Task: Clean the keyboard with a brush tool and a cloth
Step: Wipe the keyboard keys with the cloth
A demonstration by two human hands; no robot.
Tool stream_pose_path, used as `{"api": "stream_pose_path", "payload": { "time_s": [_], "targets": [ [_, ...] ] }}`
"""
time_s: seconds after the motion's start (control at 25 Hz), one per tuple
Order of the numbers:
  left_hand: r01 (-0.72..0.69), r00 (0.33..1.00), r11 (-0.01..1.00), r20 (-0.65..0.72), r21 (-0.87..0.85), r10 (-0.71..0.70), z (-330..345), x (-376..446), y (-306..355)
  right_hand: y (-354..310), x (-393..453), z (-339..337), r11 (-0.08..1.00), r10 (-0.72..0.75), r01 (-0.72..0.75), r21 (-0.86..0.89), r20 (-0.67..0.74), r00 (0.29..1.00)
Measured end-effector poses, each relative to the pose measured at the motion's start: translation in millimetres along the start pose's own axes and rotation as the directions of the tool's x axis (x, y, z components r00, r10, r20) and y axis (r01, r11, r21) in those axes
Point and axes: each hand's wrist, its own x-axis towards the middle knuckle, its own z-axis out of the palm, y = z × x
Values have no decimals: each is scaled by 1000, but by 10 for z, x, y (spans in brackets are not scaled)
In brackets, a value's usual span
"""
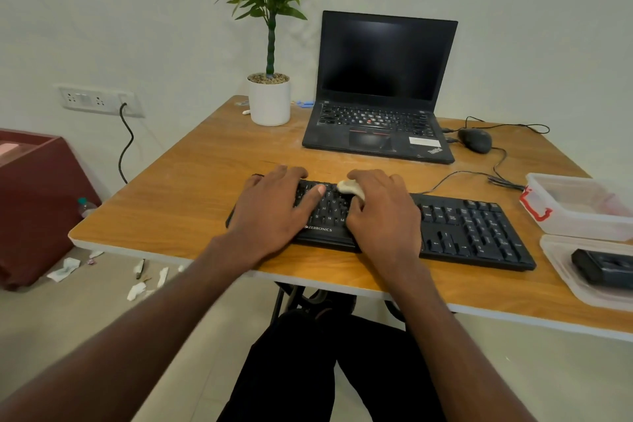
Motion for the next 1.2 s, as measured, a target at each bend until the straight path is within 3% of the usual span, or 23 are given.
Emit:
{"api": "stream_pose_path", "payload": {
  "time_s": [0.04, 0.2, 0.36, 0.52, 0.68, 0.84, 1.0, 1.08, 1.16, 1.2],
  "targets": [
    [-4, 1000, 1000, -13, 1, 4, 65, -20, 55, 0, -8, 3, 1000, -8, 8, -11, 23, 1000],
    [11, 997, 1000, -77, -3, -11, 141, -63, 50, 36, 0, 20, 966, 246, -252, -57, -95, 965],
    [-1, 995, 1000, -100, 26, 4, 144, -74, 79, -7, -17, 28, 1000, 23, -24, -9, -30, 999],
    [7, 995, 1000, -96, 27, -5, 143, -72, 75, 33, 1, 17, 956, 293, -295, 9, -140, 946],
    [13, 995, 999, -100, 32, -10, 135, -71, 93, 3, -17, 30, 998, 45, -47, -36, -66, 997],
    [19, 995, 999, -99, 34, -16, 134, -77, 90, 22, -10, 9, 953, 300, -303, 1, -145, 943],
    [22, 995, 999, -101, 34, -18, 137, -78, 90, -10, -30, 32, 1000, 20, -21, -23, -75, 997],
    [26, 995, 999, -96, 34, -22, 138, -81, 83, 10, -15, 16, 981, 187, -193, -37, -119, 975],
    [26, 995, 999, -92, 38, -23, 141, -83, 75, 51, 1, -7, 916, 392, -402, -19, -180, 902],
    [26, 996, 999, -91, 38, -23, 142, -79, 72, 61, 8, -12, 904, 419, -427, -6, -187, 889]
  ]
}}
